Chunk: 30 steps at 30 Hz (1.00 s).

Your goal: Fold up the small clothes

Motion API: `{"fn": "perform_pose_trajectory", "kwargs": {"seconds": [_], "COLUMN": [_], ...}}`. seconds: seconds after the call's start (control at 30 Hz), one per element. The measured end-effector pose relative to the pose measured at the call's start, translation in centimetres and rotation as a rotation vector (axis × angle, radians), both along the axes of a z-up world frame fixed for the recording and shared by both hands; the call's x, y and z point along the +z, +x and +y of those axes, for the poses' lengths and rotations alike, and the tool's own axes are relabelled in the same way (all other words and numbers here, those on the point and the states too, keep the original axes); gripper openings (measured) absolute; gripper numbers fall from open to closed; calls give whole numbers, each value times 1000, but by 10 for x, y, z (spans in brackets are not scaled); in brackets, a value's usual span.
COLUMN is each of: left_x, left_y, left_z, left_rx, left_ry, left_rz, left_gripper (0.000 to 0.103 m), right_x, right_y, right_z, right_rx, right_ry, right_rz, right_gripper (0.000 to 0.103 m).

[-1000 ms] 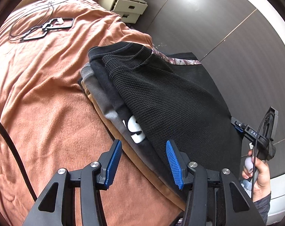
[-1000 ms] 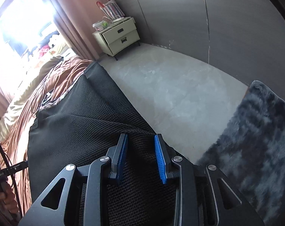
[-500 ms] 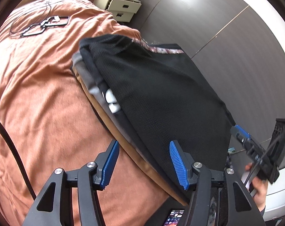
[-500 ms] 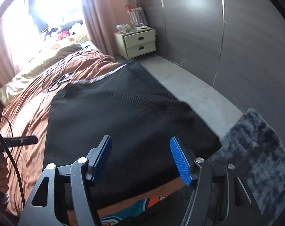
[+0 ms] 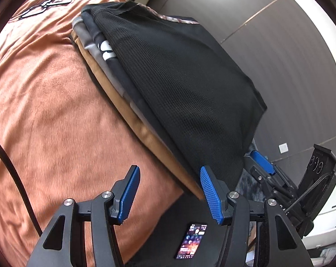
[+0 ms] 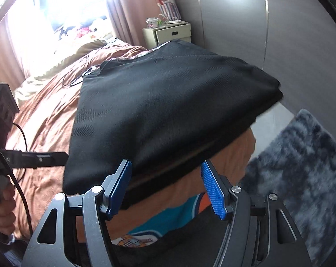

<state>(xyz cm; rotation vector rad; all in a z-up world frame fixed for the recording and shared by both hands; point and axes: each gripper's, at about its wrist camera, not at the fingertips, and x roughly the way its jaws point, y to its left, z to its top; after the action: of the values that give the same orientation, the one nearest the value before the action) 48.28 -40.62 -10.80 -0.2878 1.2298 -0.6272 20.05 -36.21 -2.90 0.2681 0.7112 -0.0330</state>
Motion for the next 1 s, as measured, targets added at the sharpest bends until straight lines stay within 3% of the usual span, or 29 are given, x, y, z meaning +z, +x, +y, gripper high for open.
{"fn": "perform_pose_trajectory", "kwargs": {"seconds": [0.37,0.63,0.67,1.0], "left_x": [50,101,108,152], "left_y": [-55,-116,-124,-187], "left_z": [40,81,86,137], "left_rx": [13,37,40,68], "left_ry": [-3,-1,-1,12], "left_rz": [-115,-254,-273,-417], "left_gripper": [61,98,100,103], "right_x": [32,55,58,83], "right_y": [-80,-143,-152,-221], "right_z": [25,63,67,99], "right_rx": [-23,-35,-35,-29], "right_ry": [2,-28,-29,-52], "right_rz": [-79,-120,-127,-193], "right_gripper": [65,99,103,103]}}
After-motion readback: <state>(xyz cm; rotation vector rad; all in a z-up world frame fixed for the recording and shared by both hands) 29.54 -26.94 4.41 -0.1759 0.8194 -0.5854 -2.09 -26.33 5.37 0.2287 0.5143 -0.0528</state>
